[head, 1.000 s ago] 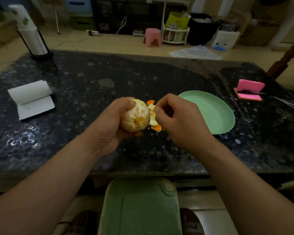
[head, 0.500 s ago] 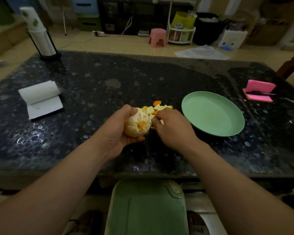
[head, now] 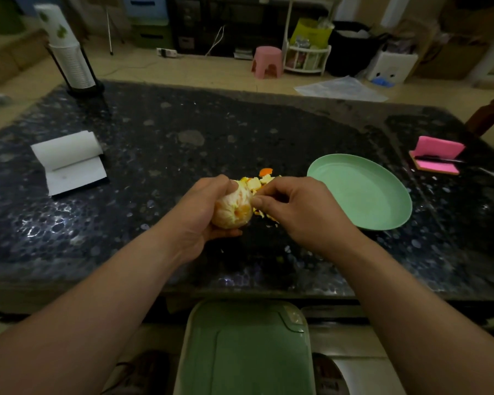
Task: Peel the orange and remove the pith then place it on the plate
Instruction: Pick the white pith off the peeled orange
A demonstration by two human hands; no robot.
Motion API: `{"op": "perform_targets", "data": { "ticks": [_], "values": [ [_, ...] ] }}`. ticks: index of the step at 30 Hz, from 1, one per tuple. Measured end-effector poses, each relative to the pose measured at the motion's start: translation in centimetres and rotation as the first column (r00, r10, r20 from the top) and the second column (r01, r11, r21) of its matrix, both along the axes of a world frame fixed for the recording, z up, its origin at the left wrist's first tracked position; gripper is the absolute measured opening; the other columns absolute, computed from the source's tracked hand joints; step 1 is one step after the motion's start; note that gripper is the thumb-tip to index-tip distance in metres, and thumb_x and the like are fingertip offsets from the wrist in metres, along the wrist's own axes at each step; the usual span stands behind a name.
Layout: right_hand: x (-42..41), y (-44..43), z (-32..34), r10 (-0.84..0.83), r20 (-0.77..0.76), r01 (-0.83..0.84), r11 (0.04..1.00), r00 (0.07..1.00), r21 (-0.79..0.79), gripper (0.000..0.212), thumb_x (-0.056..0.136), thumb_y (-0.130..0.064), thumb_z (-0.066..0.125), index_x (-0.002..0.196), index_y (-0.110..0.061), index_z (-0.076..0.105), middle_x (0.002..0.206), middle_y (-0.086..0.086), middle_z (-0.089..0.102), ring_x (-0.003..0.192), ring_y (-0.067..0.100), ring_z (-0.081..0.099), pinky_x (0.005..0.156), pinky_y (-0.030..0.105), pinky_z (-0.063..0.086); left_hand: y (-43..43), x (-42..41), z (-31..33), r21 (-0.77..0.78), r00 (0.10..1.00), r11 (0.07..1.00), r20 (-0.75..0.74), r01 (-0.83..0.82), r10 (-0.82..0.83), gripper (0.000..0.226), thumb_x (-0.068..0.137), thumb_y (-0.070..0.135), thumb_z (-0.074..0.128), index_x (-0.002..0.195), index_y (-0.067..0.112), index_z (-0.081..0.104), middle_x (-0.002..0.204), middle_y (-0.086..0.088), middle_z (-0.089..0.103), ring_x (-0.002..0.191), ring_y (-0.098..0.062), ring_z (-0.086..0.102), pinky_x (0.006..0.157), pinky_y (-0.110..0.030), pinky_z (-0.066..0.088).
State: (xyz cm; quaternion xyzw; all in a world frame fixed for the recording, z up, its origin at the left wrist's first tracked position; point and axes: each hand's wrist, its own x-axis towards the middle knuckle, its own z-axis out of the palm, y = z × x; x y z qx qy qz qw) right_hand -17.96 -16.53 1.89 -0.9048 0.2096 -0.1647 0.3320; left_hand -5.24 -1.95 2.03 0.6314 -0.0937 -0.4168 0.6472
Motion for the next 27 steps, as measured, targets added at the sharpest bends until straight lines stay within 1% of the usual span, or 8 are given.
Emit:
{"op": "perform_targets", "data": {
  "ticks": [3, 5, 7, 12, 15, 20, 24, 27],
  "values": [
    [-0.2, 0.1, 0.2, 0.011, -0.014, -0.012, 0.999, 1.000, -0.043, 0.011, 0.098, -0.042, 0.075, 0.090, -0.033, 0.076, 0.076, -0.013, 0.072, 0.074, 0.004, 0.066, 0.068, 0.030, 0.052, 0.1, -0.1, -0.1, 0.013, 0.999, 1.000, 0.048, 0.005, -0.006, 0.031, 0.100, 0.028, 0.061, 0.130, 0.021, 0.059, 0.117, -0.010, 0.072, 0.080, -0.021, 0.078, 0.066, -0.038, 0.064],
    [-0.4, 0.2, 0.2, 0.035, -0.011, -0.036, 0.997, 0.999, -0.064, 0.011, 0.098, -0.042, 0.075, 0.093, -0.032, 0.078, 0.078, -0.013, 0.073, 0.076, 0.006, 0.067, 0.073, 0.037, 0.057, 0.2, 0.0, -0.1, 0.025, 0.998, 0.999, 0.061, 0.025, -0.027, 0.031, 0.099, 0.029, 0.062, 0.130, 0.023, 0.059, 0.121, -0.011, 0.071, 0.089, -0.025, 0.078, 0.068, -0.039, 0.064],
    [-0.6, 0.3, 0.3, 0.050, -0.009, -0.051, 0.996, 0.999, -0.074, 0.010, 0.098, -0.041, 0.075, 0.095, -0.032, 0.079, 0.079, -0.013, 0.073, 0.078, 0.007, 0.067, 0.075, 0.041, 0.058, 0.2, 0.0, -0.1, 0.033, 0.997, 0.999, 0.062, 0.040, -0.042, 0.031, 0.099, 0.030, 0.062, 0.129, 0.024, 0.058, 0.123, -0.012, 0.070, 0.095, -0.028, 0.077, 0.068, -0.039, 0.063],
    [-0.6, 0.6, 0.5, 0.036, -0.018, -0.038, 0.988, 0.999, -0.152, 0.009, 0.099, -0.039, 0.073, 0.096, -0.032, 0.077, 0.079, -0.015, 0.070, 0.076, 0.005, 0.064, 0.072, 0.037, 0.056, 0.1, -0.2, -0.1, 0.032, 0.998, 0.998, 0.048, 0.049, -0.051, 0.035, 0.099, 0.031, 0.061, 0.132, 0.023, 0.058, 0.123, -0.012, 0.070, 0.093, -0.026, 0.075, 0.065, -0.037, 0.061],
    [-0.5, 0.8, 0.6, 0.036, -0.023, -0.039, 0.982, 0.999, -0.186, 0.010, 0.100, -0.036, 0.071, 0.100, -0.029, 0.077, 0.086, -0.013, 0.072, 0.079, 0.007, 0.064, 0.072, 0.036, 0.055, 0.1, -0.1, -0.1, 0.030, 0.997, 0.998, 0.059, 0.050, -0.052, 0.034, 0.098, 0.030, 0.061, 0.131, 0.022, 0.058, 0.124, -0.013, 0.069, 0.096, -0.028, 0.074, 0.066, -0.038, 0.061],
    [-0.4, 1.3, 0.6, 0.038, -0.011, -0.039, 0.972, 0.999, -0.234, 0.008, 0.100, -0.032, 0.069, 0.099, -0.026, 0.075, 0.088, -0.011, 0.070, 0.079, 0.007, 0.061, 0.067, 0.028, 0.045, 0.2, 0.0, -0.2, 0.020, 0.997, 0.999, 0.056, 0.044, -0.045, 0.033, 0.099, 0.029, 0.059, 0.131, 0.019, 0.061, 0.118, -0.012, 0.073, 0.090, -0.025, 0.074, 0.066, -0.038, 0.061],
    [-0.5, 1.0, 0.4, 0.033, 0.017, -0.029, 0.977, 0.999, -0.213, 0.009, 0.101, -0.030, 0.067, 0.097, -0.026, 0.075, 0.086, -0.011, 0.070, 0.078, 0.008, 0.061, 0.069, 0.036, 0.053, 0.2, 0.2, -0.3, 0.023, 0.998, 0.998, 0.036, 0.059, -0.060, 0.036, 0.099, 0.032, 0.059, 0.131, 0.017, 0.062, 0.118, -0.014, 0.074, 0.090, -0.026, 0.074, 0.064, -0.036, 0.061],
    [-0.8, 0.8, 0.5, 0.043, 0.032, -0.038, 0.988, 0.999, -0.152, 0.009, 0.102, -0.028, 0.069, 0.104, -0.029, 0.077, 0.091, -0.013, 0.073, 0.080, 0.005, 0.064, 0.074, 0.035, 0.057, 0.2, 0.4, -0.3, 0.017, 0.998, 0.998, 0.013, 0.057, -0.058, 0.039, 0.099, 0.033, 0.059, 0.134, 0.016, 0.060, 0.122, -0.018, 0.074, 0.087, -0.027, 0.075, 0.063, -0.036, 0.061]
  ]
}}
